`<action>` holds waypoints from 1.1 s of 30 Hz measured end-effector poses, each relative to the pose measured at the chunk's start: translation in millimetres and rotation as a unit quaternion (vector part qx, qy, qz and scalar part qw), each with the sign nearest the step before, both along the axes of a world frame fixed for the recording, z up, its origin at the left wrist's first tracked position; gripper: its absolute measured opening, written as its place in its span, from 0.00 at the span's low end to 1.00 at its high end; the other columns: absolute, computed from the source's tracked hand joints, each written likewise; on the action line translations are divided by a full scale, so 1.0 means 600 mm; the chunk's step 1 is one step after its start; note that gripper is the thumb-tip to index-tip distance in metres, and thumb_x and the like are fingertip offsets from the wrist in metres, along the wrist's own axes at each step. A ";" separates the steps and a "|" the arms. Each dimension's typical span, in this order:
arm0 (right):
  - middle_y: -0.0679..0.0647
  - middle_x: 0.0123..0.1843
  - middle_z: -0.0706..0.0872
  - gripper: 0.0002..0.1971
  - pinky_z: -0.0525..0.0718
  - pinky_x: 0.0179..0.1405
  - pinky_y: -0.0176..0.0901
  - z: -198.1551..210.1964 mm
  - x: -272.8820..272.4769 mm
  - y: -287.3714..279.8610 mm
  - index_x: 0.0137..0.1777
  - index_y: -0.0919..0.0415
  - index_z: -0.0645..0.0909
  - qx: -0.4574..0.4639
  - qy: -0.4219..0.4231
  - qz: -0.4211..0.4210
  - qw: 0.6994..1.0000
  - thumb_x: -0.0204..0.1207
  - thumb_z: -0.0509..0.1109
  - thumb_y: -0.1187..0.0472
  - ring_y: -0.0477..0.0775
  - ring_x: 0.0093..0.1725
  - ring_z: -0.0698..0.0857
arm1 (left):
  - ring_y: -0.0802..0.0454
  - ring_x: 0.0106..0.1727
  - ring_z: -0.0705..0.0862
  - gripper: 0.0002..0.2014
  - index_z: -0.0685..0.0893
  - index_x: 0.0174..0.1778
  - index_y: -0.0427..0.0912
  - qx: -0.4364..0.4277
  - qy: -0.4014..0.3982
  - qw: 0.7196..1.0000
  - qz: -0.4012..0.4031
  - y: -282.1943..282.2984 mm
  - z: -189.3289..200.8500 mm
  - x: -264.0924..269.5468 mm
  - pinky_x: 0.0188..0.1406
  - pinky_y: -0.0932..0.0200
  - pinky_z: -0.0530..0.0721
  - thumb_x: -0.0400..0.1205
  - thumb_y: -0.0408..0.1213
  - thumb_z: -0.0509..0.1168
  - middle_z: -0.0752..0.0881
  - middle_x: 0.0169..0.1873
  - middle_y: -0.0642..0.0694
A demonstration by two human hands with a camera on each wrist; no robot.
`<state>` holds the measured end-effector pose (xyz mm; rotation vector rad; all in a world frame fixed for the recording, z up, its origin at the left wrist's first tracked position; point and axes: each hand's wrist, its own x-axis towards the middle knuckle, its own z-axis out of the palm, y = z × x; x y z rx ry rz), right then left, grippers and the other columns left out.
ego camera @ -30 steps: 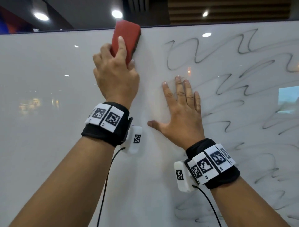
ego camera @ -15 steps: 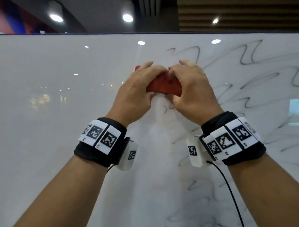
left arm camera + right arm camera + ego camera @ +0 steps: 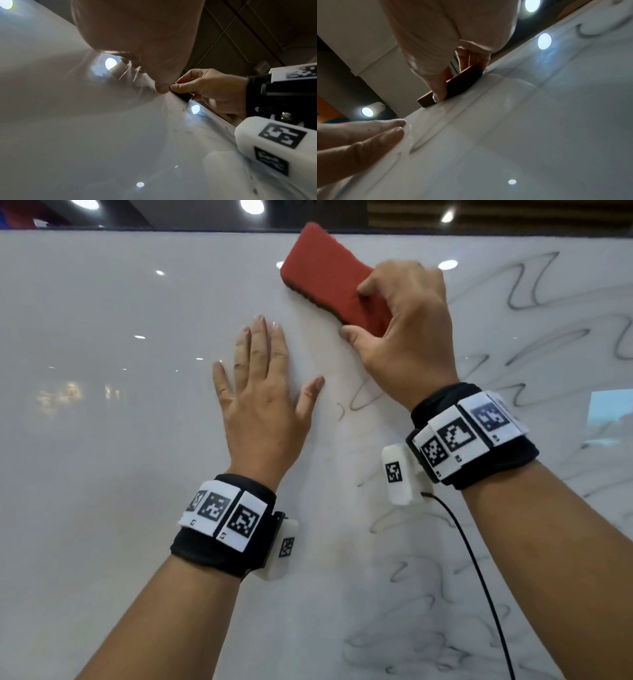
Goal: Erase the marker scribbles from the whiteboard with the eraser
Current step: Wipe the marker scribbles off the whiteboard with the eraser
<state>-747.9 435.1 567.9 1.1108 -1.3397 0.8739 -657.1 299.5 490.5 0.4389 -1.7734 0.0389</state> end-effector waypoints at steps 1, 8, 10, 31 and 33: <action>0.54 0.58 0.84 0.20 0.81 0.57 0.50 -0.003 0.002 -0.003 0.56 0.58 0.82 -0.010 -0.007 -0.003 1.000 0.68 0.81 0.52 0.58 0.59 0.78 | 0.50 0.88 0.46 0.38 0.49 0.88 0.45 0.000 -0.009 1.000 0.011 0.000 -0.001 0.001 0.83 0.32 0.46 0.87 0.62 0.51 0.49 0.88 0.48; 0.56 0.63 0.83 0.19 0.77 0.59 0.43 -0.036 0.006 0.026 0.60 0.60 0.83 0.097 0.028 -0.063 0.993 0.70 0.79 0.57 0.60 0.60 0.79 | 0.47 0.88 0.45 0.36 0.45 0.88 0.48 -0.007 -0.039 0.999 0.034 -0.002 -0.018 0.001 0.79 0.25 0.46 0.88 0.62 0.47 0.45 0.88 0.47; 0.56 0.64 0.83 0.20 0.71 0.60 0.35 -0.003 -0.008 0.044 0.62 0.59 0.83 0.069 0.008 -0.085 0.994 0.71 0.78 0.55 0.59 0.62 0.79 | 0.47 0.88 0.43 0.35 0.44 0.88 0.49 -0.002 -0.045 0.998 0.033 0.000 -0.022 0.001 0.79 0.24 0.46 0.88 0.61 0.46 0.44 0.88 0.48; 0.55 0.61 0.83 0.18 0.77 0.54 0.43 -0.030 0.003 0.048 0.58 0.59 0.83 0.097 0.001 -0.061 0.993 0.70 0.79 0.58 0.58 0.59 0.78 | 0.50 0.87 0.38 0.34 0.40 0.88 0.53 0.042 -0.065 0.996 0.041 0.013 -0.048 0.005 0.80 0.25 0.45 0.88 0.60 0.43 0.38 0.87 0.52; 0.55 0.62 0.83 0.18 0.75 0.55 0.41 -0.016 -0.003 0.057 0.60 0.58 0.83 0.105 -0.001 -0.070 0.992 0.70 0.79 0.58 0.57 0.60 0.77 | 0.50 0.87 0.38 0.33 0.40 0.87 0.54 0.044 -0.067 0.996 0.041 0.013 -0.049 0.004 0.81 0.25 0.45 0.89 0.60 0.43 0.38 0.87 0.52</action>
